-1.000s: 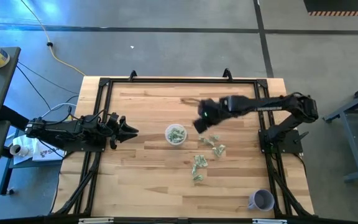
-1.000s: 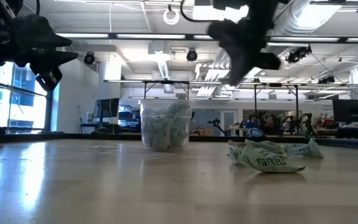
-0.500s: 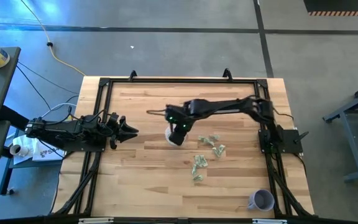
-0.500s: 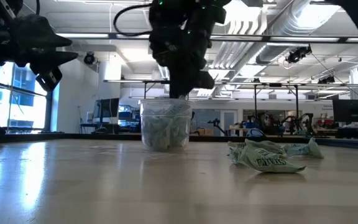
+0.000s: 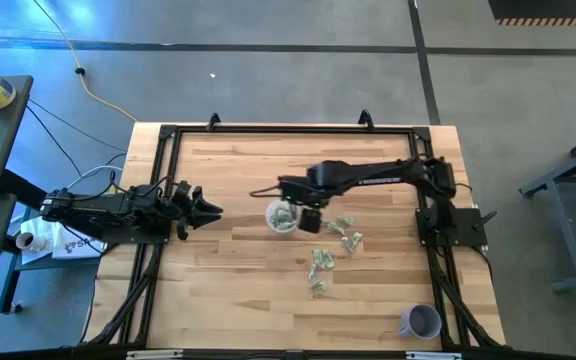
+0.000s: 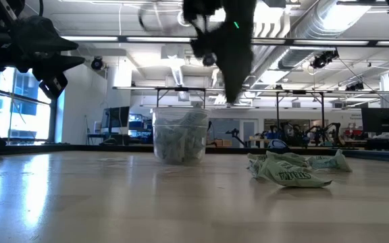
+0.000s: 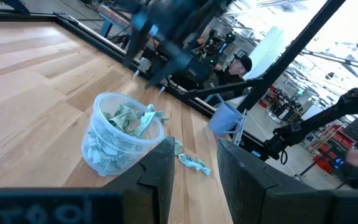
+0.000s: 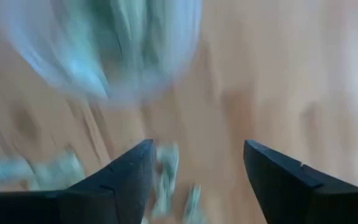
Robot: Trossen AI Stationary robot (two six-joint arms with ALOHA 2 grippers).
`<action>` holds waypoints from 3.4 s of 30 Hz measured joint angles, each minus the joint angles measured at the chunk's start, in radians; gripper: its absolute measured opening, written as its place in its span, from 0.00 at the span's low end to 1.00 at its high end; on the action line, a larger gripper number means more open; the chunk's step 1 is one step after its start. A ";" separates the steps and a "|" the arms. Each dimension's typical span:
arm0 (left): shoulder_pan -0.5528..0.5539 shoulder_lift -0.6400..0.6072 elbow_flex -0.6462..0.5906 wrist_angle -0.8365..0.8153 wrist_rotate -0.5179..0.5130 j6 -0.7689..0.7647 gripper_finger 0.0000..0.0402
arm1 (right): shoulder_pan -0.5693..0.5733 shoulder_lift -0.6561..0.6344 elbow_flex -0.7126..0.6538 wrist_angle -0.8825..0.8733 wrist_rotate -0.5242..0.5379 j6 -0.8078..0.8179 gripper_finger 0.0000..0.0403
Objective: Pick and place Stevia / Truvia into bins
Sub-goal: Put the white stevia packet into the transparent container
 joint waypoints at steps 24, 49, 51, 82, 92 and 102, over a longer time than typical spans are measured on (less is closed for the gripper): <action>0.000 0.000 0.000 0.000 0.000 0.000 0.39 | -0.013 -0.257 -0.792 0.478 -0.078 0.089 0.47; 0.000 0.000 0.000 0.000 0.000 0.000 0.39 | -0.073 -0.111 -0.179 0.447 -0.277 0.011 0.01; 0.000 0.000 0.000 0.000 0.000 0.000 0.39 | -0.071 -0.049 -0.140 0.455 -0.308 0.005 0.01; 0.000 0.000 0.000 0.000 0.000 0.000 0.39 | -0.031 0.141 0.237 -0.242 -0.054 -0.237 0.36; 0.000 0.000 0.000 0.000 0.000 0.000 0.39 | 0.026 -0.161 -0.368 0.164 -0.147 -0.125 0.54; 0.000 0.000 0.000 0.000 0.000 0.000 0.39 | 0.061 -0.198 -0.716 0.415 -0.138 0.130 0.59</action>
